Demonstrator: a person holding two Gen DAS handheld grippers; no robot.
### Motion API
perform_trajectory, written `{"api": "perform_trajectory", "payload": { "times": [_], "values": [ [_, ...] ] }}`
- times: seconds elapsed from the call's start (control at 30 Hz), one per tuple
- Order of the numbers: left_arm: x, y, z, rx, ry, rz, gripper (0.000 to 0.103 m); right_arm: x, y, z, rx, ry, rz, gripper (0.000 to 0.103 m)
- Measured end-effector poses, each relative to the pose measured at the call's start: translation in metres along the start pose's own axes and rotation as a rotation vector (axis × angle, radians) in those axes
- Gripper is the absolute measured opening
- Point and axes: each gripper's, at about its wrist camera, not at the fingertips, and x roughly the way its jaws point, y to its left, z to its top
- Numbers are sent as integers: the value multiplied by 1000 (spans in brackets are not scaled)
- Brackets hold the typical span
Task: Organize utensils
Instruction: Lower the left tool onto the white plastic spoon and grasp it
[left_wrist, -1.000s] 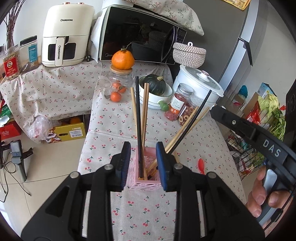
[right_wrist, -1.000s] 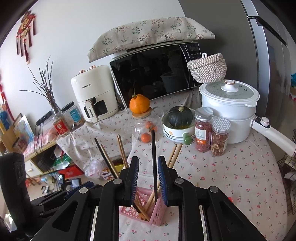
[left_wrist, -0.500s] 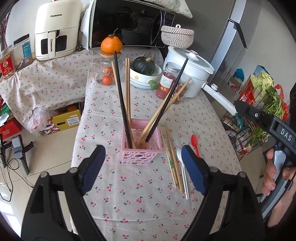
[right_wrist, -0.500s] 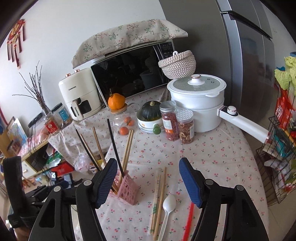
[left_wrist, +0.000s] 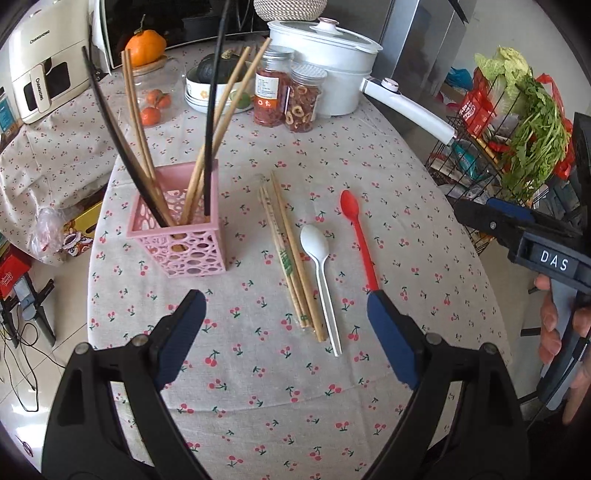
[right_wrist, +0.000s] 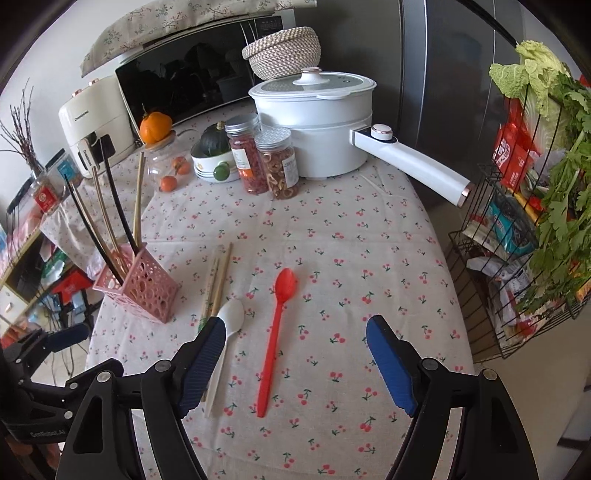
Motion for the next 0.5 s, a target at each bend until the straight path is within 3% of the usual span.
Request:
{"api": "perform_trajectory", "payload": {
  "times": [0.13, 0.3, 0.37, 0.5],
  "values": [
    [24, -33, 9, 78, 8, 18, 86, 4, -25, -3, 14, 6, -56, 80],
    [77, -49, 26, 88, 119, 48, 44, 16, -56, -6, 71, 45, -66, 80],
    [97, -51, 31, 80, 160, 63, 38, 21, -62, -8, 59, 62, -79, 80],
    [124, -58, 40, 88, 195, 129, 37, 24, -71, -8, 64, 69, -77, 80]
  ]
}}
